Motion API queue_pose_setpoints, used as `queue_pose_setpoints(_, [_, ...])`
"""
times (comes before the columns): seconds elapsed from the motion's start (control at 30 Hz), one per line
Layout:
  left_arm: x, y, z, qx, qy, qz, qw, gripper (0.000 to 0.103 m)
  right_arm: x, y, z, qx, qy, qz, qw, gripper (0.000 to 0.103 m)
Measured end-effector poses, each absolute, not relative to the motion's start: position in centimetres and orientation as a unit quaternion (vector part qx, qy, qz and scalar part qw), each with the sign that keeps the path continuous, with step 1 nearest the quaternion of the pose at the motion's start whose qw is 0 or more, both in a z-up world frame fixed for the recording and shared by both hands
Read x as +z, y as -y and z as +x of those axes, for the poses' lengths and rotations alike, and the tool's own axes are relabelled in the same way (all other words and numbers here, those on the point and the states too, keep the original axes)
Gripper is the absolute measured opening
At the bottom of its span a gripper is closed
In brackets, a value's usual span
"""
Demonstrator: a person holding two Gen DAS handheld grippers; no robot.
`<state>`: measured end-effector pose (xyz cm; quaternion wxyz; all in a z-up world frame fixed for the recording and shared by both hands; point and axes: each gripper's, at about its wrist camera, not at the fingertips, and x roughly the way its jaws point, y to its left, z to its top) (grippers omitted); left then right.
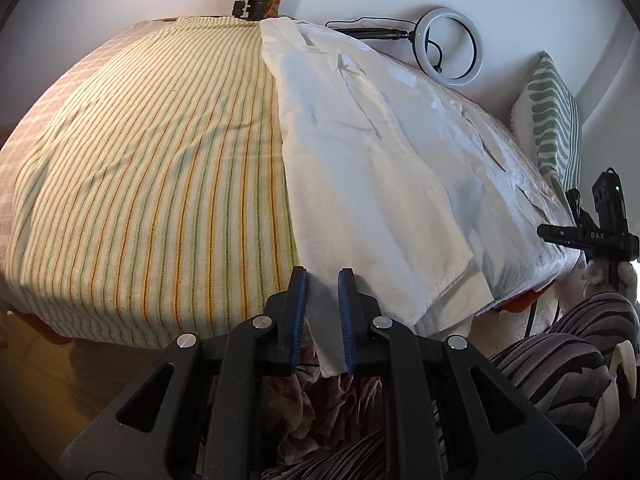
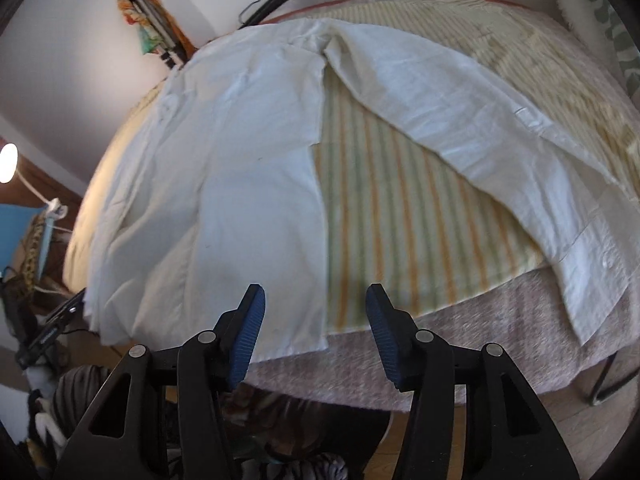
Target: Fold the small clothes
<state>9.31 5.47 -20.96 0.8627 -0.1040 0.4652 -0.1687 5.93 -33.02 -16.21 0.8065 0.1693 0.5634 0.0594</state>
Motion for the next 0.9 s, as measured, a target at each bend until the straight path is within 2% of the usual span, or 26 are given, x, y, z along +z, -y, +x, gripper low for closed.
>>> queue_pose_setpoints(0.03, [-20.9, -5.4, 9.3, -0.169, -0.465, -0.106, 0.862, 0.009, -16.3, 32.5, 5.8, 0.066, -0.566, 0.162, 0.805, 0.034])
queue_pose_setpoints(0.07, [-20.9, -5.4, 9.3, -0.167, -0.466, -0.108, 0.862, 0.004, -16.5, 32.1, 5.8, 0.066, -0.569, 0.153, 0.806, 0.027])
queue_pose_setpoints(0.1, [-20.9, -5.5, 9.4, -0.166, -0.466, -0.112, 0.861, 0.001, -16.5, 31.9, 5.7, 0.064, -0.568, 0.149, 0.807, 0.012])
queue_pose_setpoints(0.13, [-20.7, -5.5, 9.4, -0.165, -0.467, -0.118, 0.861, 0.000, -16.6, 32.0, 5.7, 0.071, -0.569, 0.164, 0.803, 0.003])
queue_pose_setpoints(0.2, [-20.0, -5.6, 9.3, -0.165, -0.464, -0.119, 0.862, 0.000, -16.6, 32.8, 5.9, 0.072, -0.564, 0.201, 0.798, 0.002])
queue_pose_setpoints(0.37, [-18.4, -5.5, 8.1, -0.152, -0.446, -0.063, 0.880, 0.000, -13.9, 34.4, 4.7, 0.062, -0.529, 0.225, 0.816, 0.001])
queue_pose_setpoints(0.5, [-20.5, -4.7, 8.3, -0.149, -0.472, -0.043, 0.868, 0.000, -15.4, 34.4, 4.4, 0.036, -0.548, 0.202, 0.811, 0.001])
queue_pose_setpoints(0.67, [-18.0, -4.6, 7.8, -0.150, -0.438, -0.033, 0.886, 0.000, -15.1, 34.4, 3.8, 0.049, -0.534, 0.190, 0.823, 0.005])
queue_pose_setpoints(0.7, [-17.2, -4.4, 7.9, -0.151, -0.431, -0.027, 0.890, 0.000, -14.4, 34.5, 3.6, 0.048, -0.526, 0.180, 0.830, 0.009])
queue_pose_setpoints(0.73, [-16.6, -4.2, 8.1, -0.153, -0.424, -0.023, 0.892, 0.000, -13.9, 34.8, 3.6, 0.046, -0.521, 0.174, 0.834, 0.019])
queue_pose_setpoints(0.83, [-14.8, -3.3, 8.7, -0.167, -0.407, -0.026, 0.898, 0.000, -11.9, 35.5, 3.3, 0.035, -0.491, 0.157, 0.856, 0.038])
queue_pose_setpoints(0.9, [-14.0, -2.4, 9.2, -0.184, -0.401, -0.031, 0.897, 0.005, -11.1, 36.6, 3.6, 0.028, -0.479, 0.155, 0.864, 0.038])
